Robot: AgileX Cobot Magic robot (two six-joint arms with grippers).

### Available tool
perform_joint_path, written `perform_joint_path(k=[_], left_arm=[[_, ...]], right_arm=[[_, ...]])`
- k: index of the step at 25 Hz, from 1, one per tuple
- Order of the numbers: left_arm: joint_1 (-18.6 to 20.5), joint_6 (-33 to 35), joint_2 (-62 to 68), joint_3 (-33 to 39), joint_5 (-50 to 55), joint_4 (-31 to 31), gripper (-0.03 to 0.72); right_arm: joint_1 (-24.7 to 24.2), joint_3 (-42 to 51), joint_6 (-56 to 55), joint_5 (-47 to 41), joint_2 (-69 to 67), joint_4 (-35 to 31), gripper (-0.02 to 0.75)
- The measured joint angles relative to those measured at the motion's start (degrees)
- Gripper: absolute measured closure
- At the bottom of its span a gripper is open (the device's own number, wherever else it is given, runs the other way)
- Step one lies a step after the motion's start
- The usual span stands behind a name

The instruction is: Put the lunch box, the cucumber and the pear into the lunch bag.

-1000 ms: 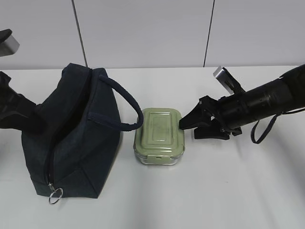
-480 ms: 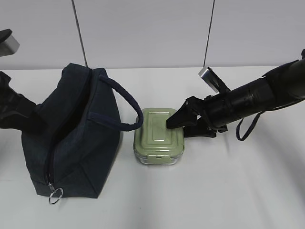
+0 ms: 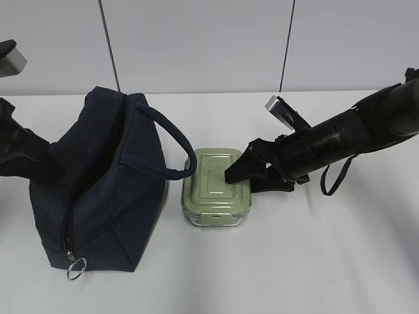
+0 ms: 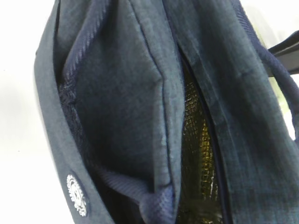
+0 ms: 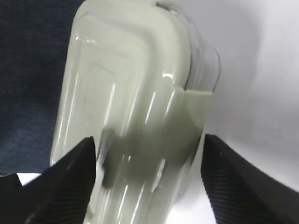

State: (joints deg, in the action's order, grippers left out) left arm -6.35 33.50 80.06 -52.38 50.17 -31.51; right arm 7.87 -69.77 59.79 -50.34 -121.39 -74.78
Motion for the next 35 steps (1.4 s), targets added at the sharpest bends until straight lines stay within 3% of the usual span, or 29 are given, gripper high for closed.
perform_joint_path(k=[9,14,16,21,28,35], left_arm=[[0.00,0.00,0.00,0.00,0.05,0.00,0.704],[0.00,0.00,0.00,0.00,0.05,0.00,0.704],[0.00,0.00,0.00,0.00,0.15,0.00,0.704],[0.00,0.00,0.00,0.00,0.33,0.00,0.704],[0.00,0.00,0.00,0.00,0.50,0.00,0.704],[0.00,0.00,0.00,0.00,0.50,0.00,0.704]], right_arm=[[0.09,-0.46,-0.26,-3.92,-2.77,-0.30,0.205],[0.09,-0.59,-0.96,-6.26,-2.85,-0.38,0.360],[0.09,-0.59,-1.07,-6.67,-2.85,-0.28,0.385],[-1.41,-0.59,-1.43,-7.66,-2.38,1.13,0.385],[-7.95,-0.26,-3.84,-8.14,5.02,6.02,0.386],[-5.48,-4.61,-6.53,-11.64,15.95,6.42,0.386]])
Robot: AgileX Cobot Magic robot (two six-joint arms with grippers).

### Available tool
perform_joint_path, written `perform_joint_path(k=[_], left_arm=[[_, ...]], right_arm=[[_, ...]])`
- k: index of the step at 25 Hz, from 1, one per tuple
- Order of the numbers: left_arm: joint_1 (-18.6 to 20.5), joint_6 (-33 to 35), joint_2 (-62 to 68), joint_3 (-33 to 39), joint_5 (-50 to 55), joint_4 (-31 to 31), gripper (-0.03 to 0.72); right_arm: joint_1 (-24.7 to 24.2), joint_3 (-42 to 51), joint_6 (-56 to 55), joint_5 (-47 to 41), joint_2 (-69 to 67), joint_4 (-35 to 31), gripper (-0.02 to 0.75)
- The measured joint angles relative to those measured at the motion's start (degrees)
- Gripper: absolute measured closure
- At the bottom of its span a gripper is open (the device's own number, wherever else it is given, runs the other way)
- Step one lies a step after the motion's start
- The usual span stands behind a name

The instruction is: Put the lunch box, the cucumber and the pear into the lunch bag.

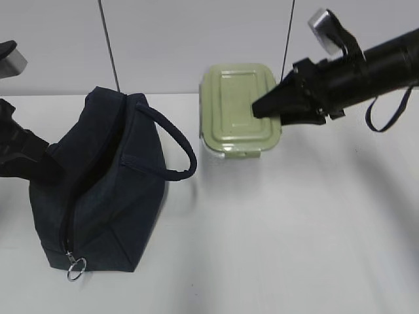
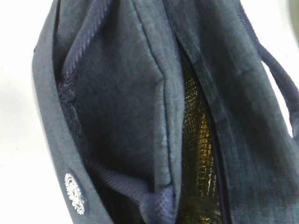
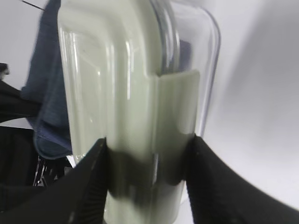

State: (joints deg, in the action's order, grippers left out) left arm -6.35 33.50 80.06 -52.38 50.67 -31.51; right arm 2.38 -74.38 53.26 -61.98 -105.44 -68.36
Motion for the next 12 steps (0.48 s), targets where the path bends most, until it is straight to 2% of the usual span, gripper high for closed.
perform_joint_path(k=[2,6,12], left_arm=[[0.00,0.00,0.00,0.00,0.00,0.00,0.704],[0.00,0.00,0.00,0.00,0.00,0.00,0.704],[0.00,0.00,0.00,0.00,0.00,0.00,0.704]], right_arm=[[2.61,-3.40,-1.59,-0.11,0.89,0.00,0.387],[11.21,-10.39,-3.97,2.23,1.13,0.00,0.387],[22.87,-17.12,-4.35,14.61,-0.14,-0.51,0.387]])
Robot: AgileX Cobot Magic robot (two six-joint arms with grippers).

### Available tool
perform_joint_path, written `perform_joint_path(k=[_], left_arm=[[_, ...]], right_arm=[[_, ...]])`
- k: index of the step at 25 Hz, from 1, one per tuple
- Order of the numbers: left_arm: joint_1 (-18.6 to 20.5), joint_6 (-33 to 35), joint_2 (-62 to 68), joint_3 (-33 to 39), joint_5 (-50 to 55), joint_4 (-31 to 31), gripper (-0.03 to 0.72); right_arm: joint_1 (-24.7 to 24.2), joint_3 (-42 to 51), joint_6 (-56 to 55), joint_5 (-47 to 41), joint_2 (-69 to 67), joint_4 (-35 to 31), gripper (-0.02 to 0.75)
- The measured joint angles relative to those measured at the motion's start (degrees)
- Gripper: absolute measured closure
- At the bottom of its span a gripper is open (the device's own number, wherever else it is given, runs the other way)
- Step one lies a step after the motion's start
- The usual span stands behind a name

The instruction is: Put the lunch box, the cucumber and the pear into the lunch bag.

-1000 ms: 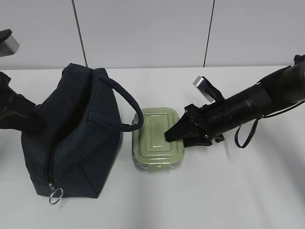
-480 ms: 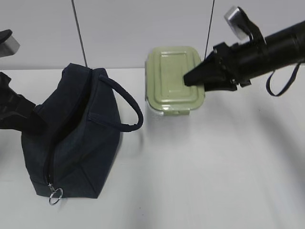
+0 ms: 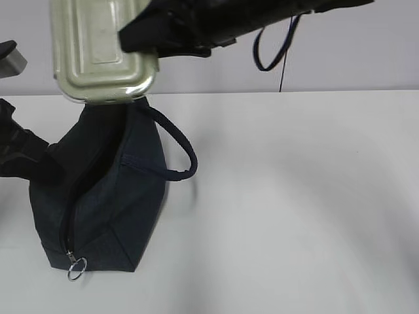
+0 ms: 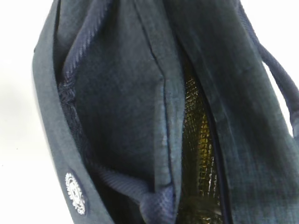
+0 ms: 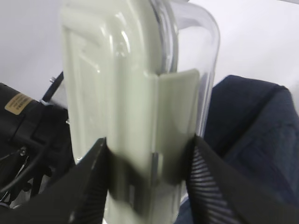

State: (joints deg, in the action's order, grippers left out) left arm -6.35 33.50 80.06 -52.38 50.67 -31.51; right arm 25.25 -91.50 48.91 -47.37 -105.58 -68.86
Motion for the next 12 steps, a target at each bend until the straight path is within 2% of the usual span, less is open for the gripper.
perform_joint_path(k=[4,7,9,12], left_arm=[[0.00,0.00,0.00,0.00,0.00,0.00,0.704],[0.00,0.00,0.00,0.00,0.00,0.05,0.704],[0.00,0.00,0.04,0.00,0.00,0.26,0.704],[0.00,0.00,0.04,-0.01,-0.12,0.19,0.704]], right_arm=[[2.76,-0.95,0.00,2.21,-4.81,-0.49,0.387],[2.76,-0.95,-0.57,3.05,-8.42,2.18,0.388],[2.76,-1.06,-3.48,2.95,-9.56,6.46,0.388],[2.76,-1.09,-10.40,1.72,-9.65,19.21,0.388]])
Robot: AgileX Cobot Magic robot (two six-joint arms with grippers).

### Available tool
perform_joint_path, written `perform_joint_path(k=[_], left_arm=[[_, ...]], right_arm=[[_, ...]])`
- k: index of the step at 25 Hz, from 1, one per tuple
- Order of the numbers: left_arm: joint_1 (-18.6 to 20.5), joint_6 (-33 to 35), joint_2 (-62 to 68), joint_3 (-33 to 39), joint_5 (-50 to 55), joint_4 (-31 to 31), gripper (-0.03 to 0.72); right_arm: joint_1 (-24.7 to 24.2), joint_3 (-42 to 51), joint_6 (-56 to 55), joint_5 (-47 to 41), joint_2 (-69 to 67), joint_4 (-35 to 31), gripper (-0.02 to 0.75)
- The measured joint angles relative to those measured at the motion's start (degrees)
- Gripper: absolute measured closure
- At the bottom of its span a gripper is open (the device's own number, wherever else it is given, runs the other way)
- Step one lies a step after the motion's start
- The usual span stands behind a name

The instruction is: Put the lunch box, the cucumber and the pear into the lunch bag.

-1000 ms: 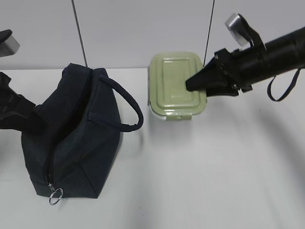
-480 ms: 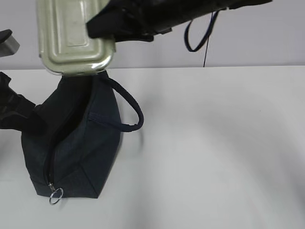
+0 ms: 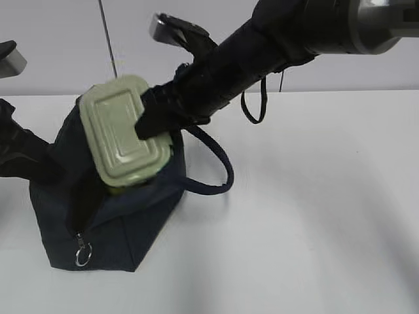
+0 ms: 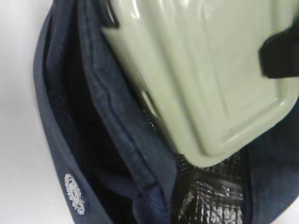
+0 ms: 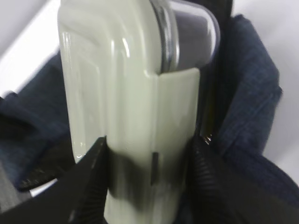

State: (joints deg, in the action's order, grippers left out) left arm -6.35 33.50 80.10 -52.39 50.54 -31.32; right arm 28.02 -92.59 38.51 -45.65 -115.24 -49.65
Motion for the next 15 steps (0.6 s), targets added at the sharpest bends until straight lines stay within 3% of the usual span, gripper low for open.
perform_joint_path(k=[4,15], left_arm=[[0.00,0.00,0.00,0.00,-0.12,-0.25,0.704],[0.00,0.00,0.00,0.00,-0.17,-0.20,0.704]], right_arm=[[0.00,0.00,-7.82,-4.23,-0.23,12.35,0.388],[2.52,-1.78,-10.14,-4.44,-2.60,12.58,0.388]])
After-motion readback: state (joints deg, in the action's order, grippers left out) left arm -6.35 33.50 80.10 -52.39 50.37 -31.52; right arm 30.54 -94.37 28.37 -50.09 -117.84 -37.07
